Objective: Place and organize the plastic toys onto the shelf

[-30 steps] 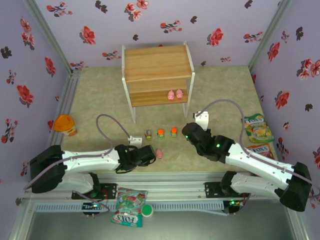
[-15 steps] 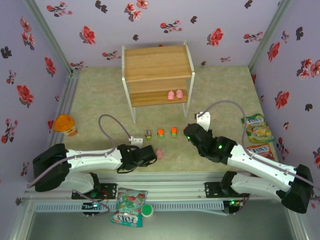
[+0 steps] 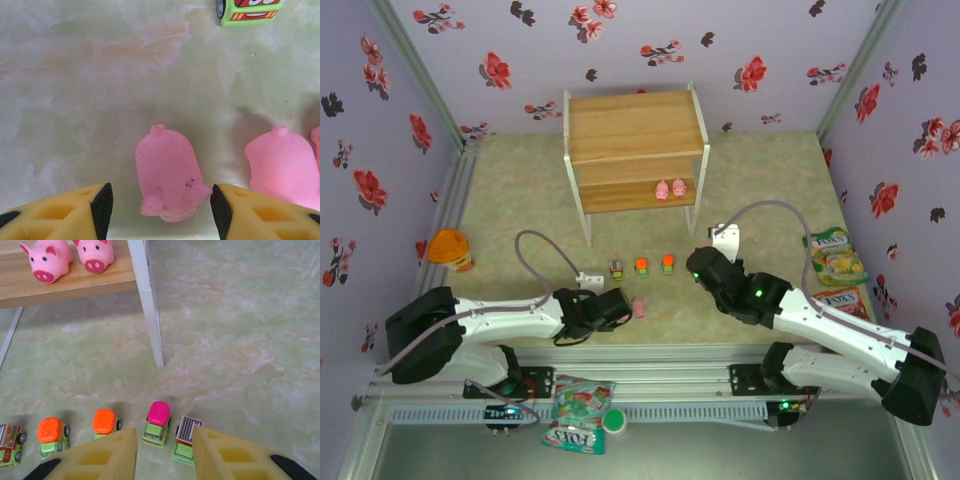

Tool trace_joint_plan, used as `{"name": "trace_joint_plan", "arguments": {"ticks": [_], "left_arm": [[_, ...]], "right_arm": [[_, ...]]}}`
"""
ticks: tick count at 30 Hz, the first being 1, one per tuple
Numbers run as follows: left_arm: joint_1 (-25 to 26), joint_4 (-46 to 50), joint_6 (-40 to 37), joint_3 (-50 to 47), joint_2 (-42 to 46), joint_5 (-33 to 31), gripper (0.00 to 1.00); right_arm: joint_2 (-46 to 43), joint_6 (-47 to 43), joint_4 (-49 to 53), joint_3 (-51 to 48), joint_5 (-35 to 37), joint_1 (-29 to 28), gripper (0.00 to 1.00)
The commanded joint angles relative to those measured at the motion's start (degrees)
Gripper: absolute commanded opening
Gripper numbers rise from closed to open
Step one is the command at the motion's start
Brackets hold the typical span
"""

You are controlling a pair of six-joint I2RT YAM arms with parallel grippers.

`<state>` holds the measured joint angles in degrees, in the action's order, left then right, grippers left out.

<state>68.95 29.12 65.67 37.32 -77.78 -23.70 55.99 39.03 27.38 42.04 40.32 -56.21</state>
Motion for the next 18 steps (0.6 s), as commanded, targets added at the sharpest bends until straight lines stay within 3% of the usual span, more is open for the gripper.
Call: {"name": "trace_joint_plan", "arguments": {"ticks": [1, 18], "left_arm": [[-0.7, -0.8, -1.0, -0.9, -1.0, 0.1, 0.56], [-1.6, -1.9, -2.0, -0.3, -3.9, 0.7, 0.51]], "right_arm": [[0.2, -0.3, 0.9, 0.5, 0.6, -0.2, 0.35], [0.0, -0.3, 1.2, 0.4, 1.2, -0.3, 0.35]]}}
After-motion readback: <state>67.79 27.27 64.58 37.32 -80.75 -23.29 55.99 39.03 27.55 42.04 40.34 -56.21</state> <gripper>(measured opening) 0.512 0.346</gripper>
